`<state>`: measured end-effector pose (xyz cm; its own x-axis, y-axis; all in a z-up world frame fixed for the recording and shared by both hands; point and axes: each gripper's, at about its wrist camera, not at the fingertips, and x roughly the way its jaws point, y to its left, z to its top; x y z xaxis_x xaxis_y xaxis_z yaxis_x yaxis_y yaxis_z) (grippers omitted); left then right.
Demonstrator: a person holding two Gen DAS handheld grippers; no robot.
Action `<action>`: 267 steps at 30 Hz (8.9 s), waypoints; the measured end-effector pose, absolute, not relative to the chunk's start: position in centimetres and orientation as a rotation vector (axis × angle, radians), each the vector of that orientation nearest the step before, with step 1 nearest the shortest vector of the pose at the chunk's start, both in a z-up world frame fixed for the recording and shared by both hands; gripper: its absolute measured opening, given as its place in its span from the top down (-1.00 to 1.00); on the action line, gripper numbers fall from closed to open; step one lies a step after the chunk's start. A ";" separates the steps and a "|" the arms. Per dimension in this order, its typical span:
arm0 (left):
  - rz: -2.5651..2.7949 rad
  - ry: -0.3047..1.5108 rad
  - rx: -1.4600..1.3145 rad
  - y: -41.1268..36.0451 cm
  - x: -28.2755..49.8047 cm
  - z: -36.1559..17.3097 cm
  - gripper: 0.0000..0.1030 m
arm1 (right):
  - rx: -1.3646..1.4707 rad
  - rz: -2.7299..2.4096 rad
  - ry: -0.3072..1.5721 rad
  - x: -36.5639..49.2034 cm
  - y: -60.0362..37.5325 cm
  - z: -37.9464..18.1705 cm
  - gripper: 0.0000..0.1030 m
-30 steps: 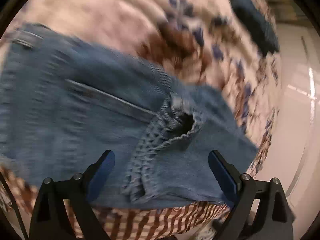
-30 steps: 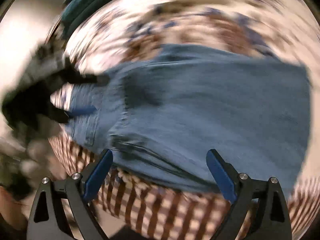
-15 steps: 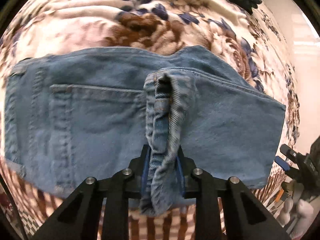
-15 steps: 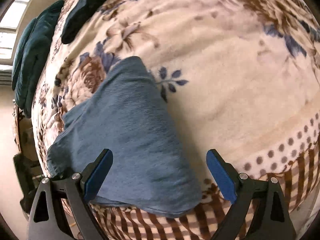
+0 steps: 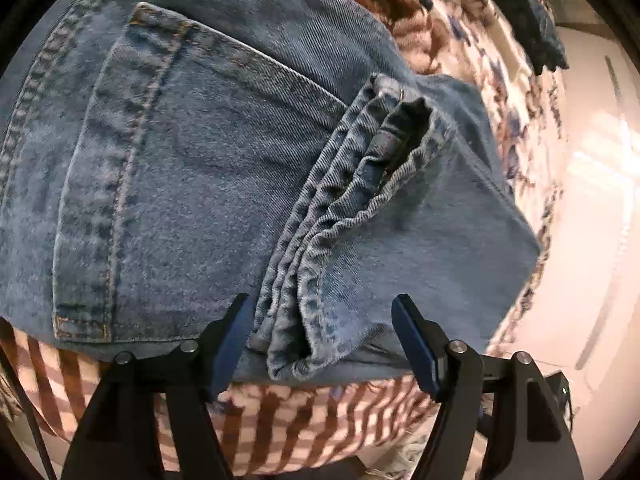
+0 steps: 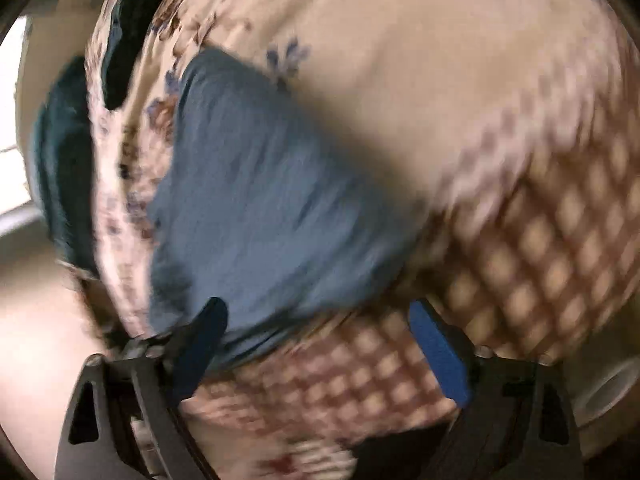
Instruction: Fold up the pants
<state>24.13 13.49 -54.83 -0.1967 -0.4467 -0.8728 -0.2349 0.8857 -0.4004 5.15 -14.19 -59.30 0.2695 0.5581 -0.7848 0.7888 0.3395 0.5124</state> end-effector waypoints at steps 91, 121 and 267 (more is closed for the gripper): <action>-0.322 1.400 -0.074 7.9 30.9 -52.0 0.63 | 0.691 -0.203 1.634 23.4 -6.9 -61.2 -0.34; 0.310 1.274 -1.230 35.6 18.8 -58.5 -0.88 | 0.308 -0.126 1.683 20.6 1.4 -58.6 -0.91; -0.127 1.531 -0.145 7.4 28.4 -53.3 -0.91 | 0.841 0.166 2.036 35.8 -16.5 -62.4 0.60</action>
